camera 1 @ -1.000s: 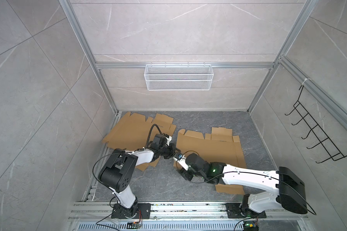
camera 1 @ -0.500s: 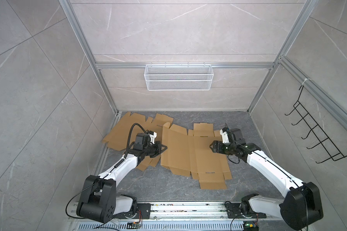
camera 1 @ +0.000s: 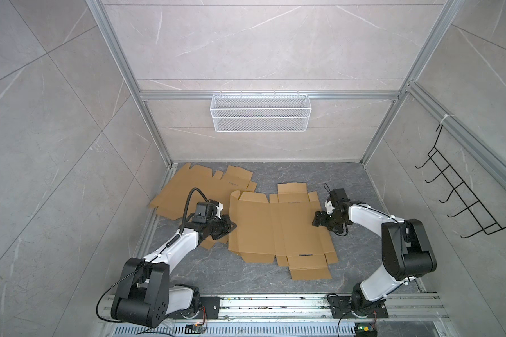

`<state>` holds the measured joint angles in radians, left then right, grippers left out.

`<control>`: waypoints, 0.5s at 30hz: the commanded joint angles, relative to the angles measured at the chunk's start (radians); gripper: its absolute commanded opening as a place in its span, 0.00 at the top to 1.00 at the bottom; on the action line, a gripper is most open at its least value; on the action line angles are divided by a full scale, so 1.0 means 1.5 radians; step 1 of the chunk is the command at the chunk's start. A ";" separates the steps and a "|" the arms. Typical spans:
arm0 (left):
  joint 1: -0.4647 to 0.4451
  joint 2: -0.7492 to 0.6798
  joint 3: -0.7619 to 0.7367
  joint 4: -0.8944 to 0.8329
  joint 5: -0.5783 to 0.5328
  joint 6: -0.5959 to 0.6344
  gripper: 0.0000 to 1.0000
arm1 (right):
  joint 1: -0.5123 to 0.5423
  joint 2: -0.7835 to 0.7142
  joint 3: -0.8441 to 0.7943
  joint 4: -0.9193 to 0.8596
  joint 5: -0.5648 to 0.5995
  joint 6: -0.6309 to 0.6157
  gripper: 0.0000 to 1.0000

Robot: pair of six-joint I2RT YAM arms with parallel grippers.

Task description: Fold the paper box

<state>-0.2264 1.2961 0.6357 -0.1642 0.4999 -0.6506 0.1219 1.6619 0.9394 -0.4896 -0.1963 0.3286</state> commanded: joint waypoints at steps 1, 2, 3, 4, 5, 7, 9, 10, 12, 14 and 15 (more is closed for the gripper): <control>0.000 -0.018 -0.012 -0.014 -0.014 0.000 1.00 | -0.003 0.007 0.007 0.015 -0.063 -0.029 0.22; -0.001 -0.022 -0.018 -0.008 -0.013 -0.005 1.00 | -0.001 0.002 0.003 0.020 -0.082 -0.029 0.25; -0.001 -0.024 -0.022 -0.001 -0.013 -0.009 1.00 | -0.001 -0.005 0.001 0.020 -0.092 -0.030 0.28; -0.002 -0.028 -0.029 0.005 -0.013 -0.014 1.00 | -0.002 -0.010 0.001 0.015 -0.096 -0.032 0.31; -0.002 -0.031 -0.035 0.010 -0.015 -0.018 1.00 | -0.002 -0.018 0.001 0.011 -0.100 -0.036 0.35; -0.003 -0.037 -0.043 0.015 -0.017 -0.022 1.00 | 0.001 -0.035 0.000 0.000 -0.096 -0.035 0.44; -0.006 -0.043 -0.050 0.018 -0.019 -0.027 1.00 | 0.007 -0.049 0.003 -0.013 -0.082 -0.036 0.53; -0.008 -0.047 -0.055 0.022 -0.021 -0.031 1.00 | 0.012 -0.054 0.005 -0.022 -0.065 -0.039 0.58; -0.010 -0.054 -0.065 0.033 -0.021 -0.039 1.00 | 0.027 -0.058 0.011 -0.035 -0.027 -0.047 0.64; -0.016 -0.058 -0.072 0.044 -0.023 -0.047 1.00 | 0.039 -0.049 0.018 -0.046 0.007 -0.053 0.68; -0.018 -0.060 -0.075 0.046 -0.024 -0.050 1.00 | 0.045 -0.042 0.023 -0.054 0.029 -0.054 0.68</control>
<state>-0.2420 1.2293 0.5312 -0.1219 0.4644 -0.6910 0.1654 1.5948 0.9451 -0.5098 -0.2371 0.2680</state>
